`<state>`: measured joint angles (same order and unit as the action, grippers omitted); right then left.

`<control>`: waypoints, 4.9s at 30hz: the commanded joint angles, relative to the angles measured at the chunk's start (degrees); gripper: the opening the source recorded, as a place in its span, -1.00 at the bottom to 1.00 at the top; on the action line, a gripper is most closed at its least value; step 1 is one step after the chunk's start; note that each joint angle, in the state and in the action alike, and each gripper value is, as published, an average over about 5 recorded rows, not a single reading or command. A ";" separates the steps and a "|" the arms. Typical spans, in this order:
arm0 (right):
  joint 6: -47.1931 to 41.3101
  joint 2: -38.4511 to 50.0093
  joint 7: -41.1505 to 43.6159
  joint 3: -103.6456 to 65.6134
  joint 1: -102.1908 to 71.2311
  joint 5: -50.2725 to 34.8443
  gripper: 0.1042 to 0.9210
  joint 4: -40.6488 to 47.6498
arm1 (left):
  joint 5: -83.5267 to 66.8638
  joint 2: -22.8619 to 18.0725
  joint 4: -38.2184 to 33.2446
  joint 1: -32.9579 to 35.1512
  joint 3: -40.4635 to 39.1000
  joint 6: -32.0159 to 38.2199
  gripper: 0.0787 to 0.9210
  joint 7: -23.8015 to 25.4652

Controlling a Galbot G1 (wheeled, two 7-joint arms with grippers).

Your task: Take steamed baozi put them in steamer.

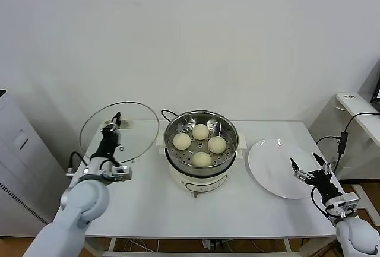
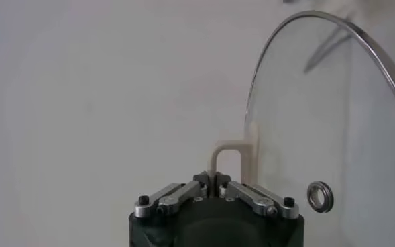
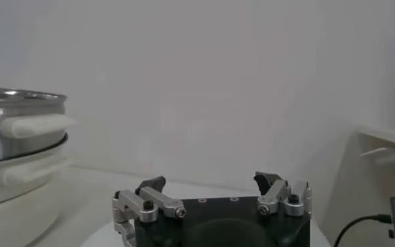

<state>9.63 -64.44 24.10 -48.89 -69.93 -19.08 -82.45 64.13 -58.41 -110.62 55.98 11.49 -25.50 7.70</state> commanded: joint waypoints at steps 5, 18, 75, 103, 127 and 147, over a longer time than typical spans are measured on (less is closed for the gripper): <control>-0.19 0.29 -0.14 -0.61 -0.29 -0.17 0.76 -0.27 | 8.87 -5.81 -1.70 -14.64 -21.46 -19.33 -0.92 10.99; -0.02 -0.44 -0.15 -0.92 -0.90 -0.17 0.76 -0.13 | 14.81 -14.97 7.14 -16.85 -26.96 -18.91 -0.92 11.22; 1.79 -1.32 1.98 -2.85 -3.82 -0.47 0.76 -0.66 | 17.66 -29.51 23.42 -16.60 -26.84 -16.71 -0.92 3.57; 2.17 -1.73 2.44 -3.09 -3.56 -0.34 0.76 -0.02 | 12.25 -29.15 23.49 -16.02 -25.74 -17.23 -0.88 2.34; -2.63 0.16 -2.96 -0.51 -0.84 -4.22 0.76 -1.03 | -92.45 -11.23 -10.63 -8.41 1.57 1.39 0.68 -5.14; -7.38 -1.80 -7.86 2.17 0.34 -5.76 0.76 -4.27 | -84.17 -5.35 6.70 13.61 19.41 11.00 0.77 -6.17</control>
<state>3.80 -65.49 19.18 -47.83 -69.84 -23.90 -85.64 -15.18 -65.70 -109.00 59.78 22.84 -20.60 3.32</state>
